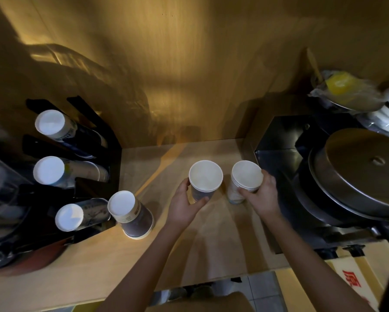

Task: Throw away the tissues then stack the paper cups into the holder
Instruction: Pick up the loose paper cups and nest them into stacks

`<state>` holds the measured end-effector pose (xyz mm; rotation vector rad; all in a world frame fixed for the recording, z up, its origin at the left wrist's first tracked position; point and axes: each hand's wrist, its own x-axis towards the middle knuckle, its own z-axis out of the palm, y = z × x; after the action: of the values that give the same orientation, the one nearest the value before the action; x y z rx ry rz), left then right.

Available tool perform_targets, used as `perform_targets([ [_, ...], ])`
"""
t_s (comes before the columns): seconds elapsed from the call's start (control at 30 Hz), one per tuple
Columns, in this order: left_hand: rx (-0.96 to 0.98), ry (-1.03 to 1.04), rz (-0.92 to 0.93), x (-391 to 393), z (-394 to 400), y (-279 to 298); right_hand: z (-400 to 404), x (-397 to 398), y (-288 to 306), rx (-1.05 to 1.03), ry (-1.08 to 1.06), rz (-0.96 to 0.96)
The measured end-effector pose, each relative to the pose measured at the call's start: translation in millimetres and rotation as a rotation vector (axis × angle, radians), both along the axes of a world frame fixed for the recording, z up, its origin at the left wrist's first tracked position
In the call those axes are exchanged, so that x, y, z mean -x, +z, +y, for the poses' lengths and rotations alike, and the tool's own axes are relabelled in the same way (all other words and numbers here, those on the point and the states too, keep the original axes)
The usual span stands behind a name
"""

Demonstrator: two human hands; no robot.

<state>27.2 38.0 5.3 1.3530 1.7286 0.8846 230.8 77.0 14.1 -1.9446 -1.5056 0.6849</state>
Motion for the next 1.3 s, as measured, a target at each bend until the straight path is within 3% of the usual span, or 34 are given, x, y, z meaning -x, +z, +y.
perform_targets([
  [0.27, 0.027, 0.004, 0.009, 1.3, -1.5, -0.7, -7.1, 1.8, 0.0, 0.088, -0.001, -0.096],
  [0.43, 0.062, 0.027, 0.012, 9.6, -9.8, 0.8, -5.5, 16.2, 20.6, 0.02, 0.06, -0.324],
  [0.57, 0.004, 0.066, 0.04, 31.4, -31.5, 12.8, -2.9, 52.0, 54.2, -0.086, 0.293, -0.415],
  [0.7, -0.04, 0.004, 0.22, 62.0, -64.9, 15.3, -6.0, 105.1, 79.4, -0.155, 0.598, -0.33],
  [0.83, 0.206, 0.046, 0.56, 92.2, -91.4, 7.0, -16.8, 160.4, 83.4, -0.202, 0.929, -0.357],
  [1.0, 0.354, 0.209, 0.684, 118.0, -101.5, -2.9, -32.1, 213.5, 71.4, -0.183, 1.276, -0.535],
  [1.13, 0.355, 0.22, 0.534, 129.6, -95.5, -24.0, -36.5, 236.5, 56.0, -0.039, 1.335, -0.619],
  [1.3, 0.279, 0.216, 0.252, 126.9, -87.5, -38.2, -34.6, 242.4, 43.5, 0.038, 1.283, -0.469],
])
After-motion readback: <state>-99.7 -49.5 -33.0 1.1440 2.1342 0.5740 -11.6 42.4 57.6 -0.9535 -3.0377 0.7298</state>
